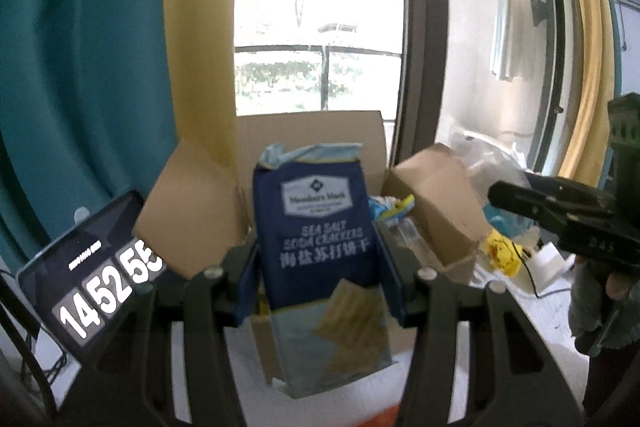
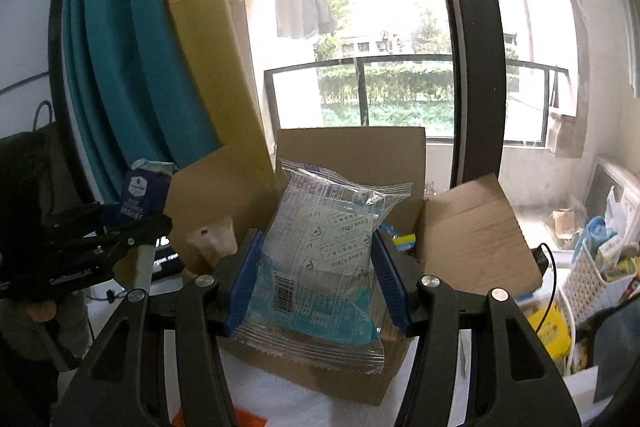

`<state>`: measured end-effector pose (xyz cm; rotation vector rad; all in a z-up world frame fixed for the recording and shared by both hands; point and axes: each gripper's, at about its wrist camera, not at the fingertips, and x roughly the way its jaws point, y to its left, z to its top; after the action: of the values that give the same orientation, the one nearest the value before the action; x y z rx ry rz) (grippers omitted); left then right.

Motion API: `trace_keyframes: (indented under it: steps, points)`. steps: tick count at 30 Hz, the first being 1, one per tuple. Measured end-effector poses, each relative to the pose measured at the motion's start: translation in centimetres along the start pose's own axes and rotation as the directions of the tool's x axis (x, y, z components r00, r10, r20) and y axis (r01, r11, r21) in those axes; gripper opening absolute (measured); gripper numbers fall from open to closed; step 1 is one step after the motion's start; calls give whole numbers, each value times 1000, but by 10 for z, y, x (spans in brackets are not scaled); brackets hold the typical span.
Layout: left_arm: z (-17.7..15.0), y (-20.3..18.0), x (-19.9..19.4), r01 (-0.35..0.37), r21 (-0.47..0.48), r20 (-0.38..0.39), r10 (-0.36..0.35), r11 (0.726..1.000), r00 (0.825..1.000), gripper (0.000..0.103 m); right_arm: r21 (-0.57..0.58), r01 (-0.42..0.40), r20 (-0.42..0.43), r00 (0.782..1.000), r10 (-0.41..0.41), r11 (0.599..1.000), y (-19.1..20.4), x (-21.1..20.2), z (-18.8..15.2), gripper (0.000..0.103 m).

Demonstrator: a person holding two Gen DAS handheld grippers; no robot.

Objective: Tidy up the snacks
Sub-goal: 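Carry both items to the box and release the cracker box from the left tool, then lower the clear packet into the box and open the right tool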

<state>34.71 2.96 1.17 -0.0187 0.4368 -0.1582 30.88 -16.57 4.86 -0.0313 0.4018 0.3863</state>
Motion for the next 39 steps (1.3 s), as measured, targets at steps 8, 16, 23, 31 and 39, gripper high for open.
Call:
trace_keyframes:
  steps: [8,16,23,31,39]
  points:
    - [20,5,42,-23,45,-2,23,999,1000,52,-5,9,24,1000,-9,1000,-13,22,19,59]
    - [38,22,83,-43,15,-24,44,999,999,52,9,12,26,1000,-12,1000,-28,43,24,59]
    - [46,24,125,-51,22,-60,52,998,997,53,20,11,31,999,-12,1000,-34,59,29,59]
    - [52,43,158,-57,-69,-99,50,996,994,85,19,14,10,1000,-14,1000,-37,71,26,59]
    - [52,48,112,-72,-81,-23,71,994,997,85,17,15,-13,1000,-15,1000,-24,73,26,59]
